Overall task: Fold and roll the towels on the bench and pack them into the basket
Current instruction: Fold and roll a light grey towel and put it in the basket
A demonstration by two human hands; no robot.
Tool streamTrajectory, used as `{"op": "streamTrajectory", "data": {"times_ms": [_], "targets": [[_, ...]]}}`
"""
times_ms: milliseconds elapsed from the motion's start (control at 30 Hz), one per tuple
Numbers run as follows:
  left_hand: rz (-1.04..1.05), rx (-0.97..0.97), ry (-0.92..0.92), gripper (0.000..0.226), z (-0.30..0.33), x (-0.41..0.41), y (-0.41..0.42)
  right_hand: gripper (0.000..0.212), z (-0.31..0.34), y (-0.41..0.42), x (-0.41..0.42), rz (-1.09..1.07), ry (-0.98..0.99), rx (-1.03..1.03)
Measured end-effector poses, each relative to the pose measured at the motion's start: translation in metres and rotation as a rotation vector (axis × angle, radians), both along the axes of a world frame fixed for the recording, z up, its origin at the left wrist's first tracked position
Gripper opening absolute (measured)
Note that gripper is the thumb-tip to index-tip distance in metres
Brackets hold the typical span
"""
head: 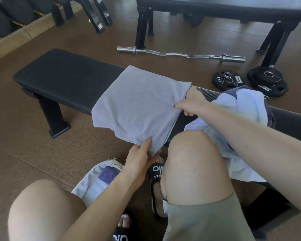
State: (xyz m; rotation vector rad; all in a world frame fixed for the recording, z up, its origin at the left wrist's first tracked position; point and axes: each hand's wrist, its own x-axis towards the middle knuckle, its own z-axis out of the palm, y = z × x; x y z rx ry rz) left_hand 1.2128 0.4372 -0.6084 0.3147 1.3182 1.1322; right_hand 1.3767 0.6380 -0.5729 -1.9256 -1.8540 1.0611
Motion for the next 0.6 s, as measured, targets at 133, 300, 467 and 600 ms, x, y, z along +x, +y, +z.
{"op": "streamTrajectory", "data": {"times_ms": [133, 300, 467, 600], "targets": [[-0.077, 0.022, 0.028, 0.029, 0.004, 0.005, -0.005, 0.042, 0.002, -0.003, 0.002, 0.004, 0.006, 0.030], [0.005, 0.021, -0.027, 0.030, 0.008, 0.006, -0.008, 0.013, 0.007, 0.000, 0.009, -0.121, 0.063, 0.003], [0.101, 0.011, -0.113, 0.028, 0.012, 0.007, -0.011, 0.008, 0.008, 0.010, 0.007, -0.248, 0.098, 0.020], [0.125, -0.003, -0.029, 0.022, 0.015, 0.011, -0.013, 0.011, 0.008, 0.016, 0.007, -0.260, 0.053, 0.057]]}}
